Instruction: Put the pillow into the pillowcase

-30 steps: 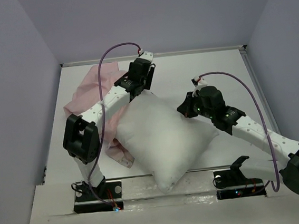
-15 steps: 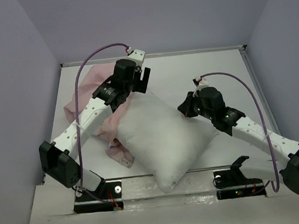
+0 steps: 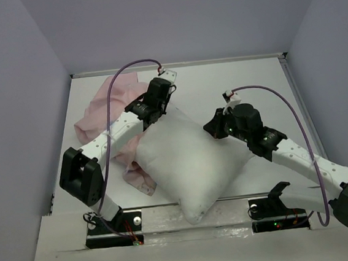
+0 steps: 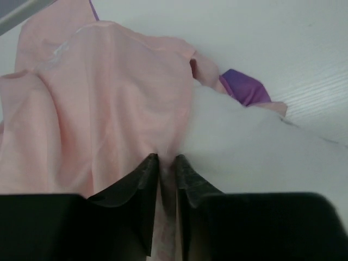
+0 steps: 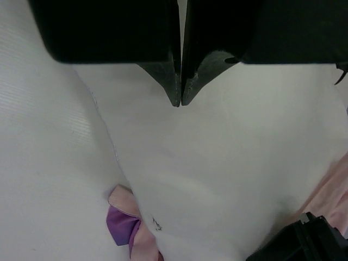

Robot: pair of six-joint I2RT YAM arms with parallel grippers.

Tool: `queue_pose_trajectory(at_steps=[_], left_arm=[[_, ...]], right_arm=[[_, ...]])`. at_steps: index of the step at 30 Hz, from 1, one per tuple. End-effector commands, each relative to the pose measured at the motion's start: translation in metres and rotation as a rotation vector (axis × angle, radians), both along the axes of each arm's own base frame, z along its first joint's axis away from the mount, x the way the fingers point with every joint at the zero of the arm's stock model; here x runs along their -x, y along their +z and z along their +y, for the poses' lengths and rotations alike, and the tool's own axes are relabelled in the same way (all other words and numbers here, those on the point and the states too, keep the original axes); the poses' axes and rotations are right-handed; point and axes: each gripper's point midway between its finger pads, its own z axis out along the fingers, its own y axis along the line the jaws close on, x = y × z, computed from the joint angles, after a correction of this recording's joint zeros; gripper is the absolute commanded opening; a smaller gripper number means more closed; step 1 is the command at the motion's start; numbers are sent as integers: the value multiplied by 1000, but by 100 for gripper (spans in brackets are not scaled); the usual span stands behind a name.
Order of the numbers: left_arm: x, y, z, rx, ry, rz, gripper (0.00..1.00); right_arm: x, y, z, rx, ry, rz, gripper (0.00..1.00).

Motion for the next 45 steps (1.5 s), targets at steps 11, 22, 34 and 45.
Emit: queue_pose_trajectory(at_steps=[11, 22, 34, 45], left_arm=[[-26, 68, -40, 157, 6, -274, 0], [36, 135, -95, 570, -292, -233, 0], [77, 145, -115, 779, -438, -165, 0], [101, 130, -149, 858, -517, -56, 0]], right_arm=[[6, 41, 32, 4, 162, -213, 72], [-33, 37, 99, -28, 411, -215, 97], [-19, 57, 124, -294, 496, -256, 0], [12, 144, 77, -454, 387, -638, 0]])
